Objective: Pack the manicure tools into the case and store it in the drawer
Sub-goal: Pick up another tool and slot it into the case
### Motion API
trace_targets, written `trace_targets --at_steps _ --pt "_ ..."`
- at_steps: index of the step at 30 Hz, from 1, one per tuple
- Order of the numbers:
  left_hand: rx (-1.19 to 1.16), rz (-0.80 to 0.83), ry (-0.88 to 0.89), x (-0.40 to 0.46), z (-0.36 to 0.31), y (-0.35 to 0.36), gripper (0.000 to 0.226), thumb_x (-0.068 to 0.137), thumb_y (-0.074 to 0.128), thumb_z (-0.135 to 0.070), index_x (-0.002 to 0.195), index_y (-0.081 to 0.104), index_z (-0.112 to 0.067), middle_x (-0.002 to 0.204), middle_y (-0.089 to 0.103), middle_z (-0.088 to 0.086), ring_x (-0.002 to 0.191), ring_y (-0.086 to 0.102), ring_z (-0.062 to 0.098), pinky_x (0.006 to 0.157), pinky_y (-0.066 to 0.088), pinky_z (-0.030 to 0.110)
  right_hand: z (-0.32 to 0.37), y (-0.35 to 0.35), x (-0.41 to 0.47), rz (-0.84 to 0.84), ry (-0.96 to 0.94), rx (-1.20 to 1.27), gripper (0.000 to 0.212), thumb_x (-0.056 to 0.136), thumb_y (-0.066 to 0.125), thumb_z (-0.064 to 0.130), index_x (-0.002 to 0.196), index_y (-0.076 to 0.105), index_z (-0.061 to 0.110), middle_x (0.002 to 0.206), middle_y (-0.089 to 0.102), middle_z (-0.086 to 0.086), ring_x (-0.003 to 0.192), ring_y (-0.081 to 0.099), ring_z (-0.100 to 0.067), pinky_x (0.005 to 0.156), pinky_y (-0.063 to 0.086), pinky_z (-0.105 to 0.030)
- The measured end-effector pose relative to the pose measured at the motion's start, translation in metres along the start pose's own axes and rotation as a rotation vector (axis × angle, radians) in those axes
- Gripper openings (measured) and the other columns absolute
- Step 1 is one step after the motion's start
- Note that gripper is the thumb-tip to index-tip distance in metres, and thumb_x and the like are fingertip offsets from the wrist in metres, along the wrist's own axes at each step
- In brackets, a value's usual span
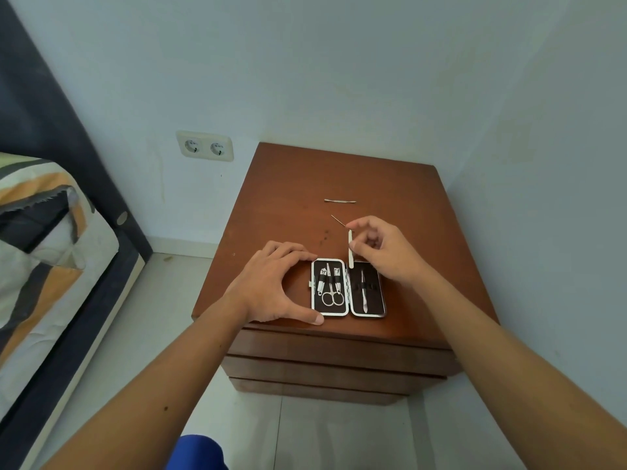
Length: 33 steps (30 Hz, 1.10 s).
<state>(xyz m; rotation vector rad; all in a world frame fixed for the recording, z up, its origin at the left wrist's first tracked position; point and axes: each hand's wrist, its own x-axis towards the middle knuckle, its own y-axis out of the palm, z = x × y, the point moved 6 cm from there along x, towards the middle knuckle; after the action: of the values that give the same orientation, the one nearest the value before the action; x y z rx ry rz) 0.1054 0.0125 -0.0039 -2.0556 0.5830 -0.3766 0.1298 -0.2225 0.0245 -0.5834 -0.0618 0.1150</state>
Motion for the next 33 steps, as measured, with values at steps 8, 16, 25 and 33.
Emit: trace_targets --at_steps 8,16,25,33 --pt "-0.005 0.003 0.0 0.0 0.0 0.0 0.116 0.052 0.075 -0.095 0.152 0.045 -0.042 0.153 0.04 -0.024 0.14 0.028 0.003 0.119 0.033 0.039 -0.006 0.001 -0.015 0.016 -0.031 -0.07 0.026 0.098 0.07 0.018 0.118 0.065 0.032 0.083 0.071 0.008 0.066 0.053 -0.001 0.071 0.046 -0.026" --pt "-0.007 0.0 0.001 0.0 0.0 0.0 0.117 0.052 0.075 -0.095 0.152 0.045 -0.042 0.153 0.04 -0.024 0.139 0.028 0.003 0.118 0.034 0.039 -0.01 0.004 -0.028 -0.037 -0.125 -0.251 0.027 0.093 0.075 0.023 0.117 0.07 0.032 0.1 0.065 0.014 0.095 0.057 -0.008 0.081 0.039 -0.022" --pt "-0.009 0.002 0.0 0.0 -0.001 0.0 0.117 0.052 0.076 -0.095 0.152 0.045 -0.042 0.153 0.04 -0.025 0.139 0.028 0.003 0.12 0.033 0.04 -0.014 0.0 -0.037 0.021 -0.079 -0.318 0.035 0.091 0.075 0.041 0.125 0.07 0.036 0.117 0.061 0.021 0.112 0.055 -0.006 0.092 0.042 -0.026" --pt "-0.013 0.001 0.008 0.0 -0.001 -0.001 0.117 0.051 0.075 -0.096 0.151 0.045 -0.042 0.152 0.04 -0.025 0.139 0.029 0.003 0.119 0.034 0.041 -0.011 0.002 -0.056 0.092 -0.153 -0.404 0.06 0.083 0.076 0.052 0.138 0.067 0.03 0.134 0.051 0.018 0.125 0.044 -0.011 0.11 0.032 -0.025"
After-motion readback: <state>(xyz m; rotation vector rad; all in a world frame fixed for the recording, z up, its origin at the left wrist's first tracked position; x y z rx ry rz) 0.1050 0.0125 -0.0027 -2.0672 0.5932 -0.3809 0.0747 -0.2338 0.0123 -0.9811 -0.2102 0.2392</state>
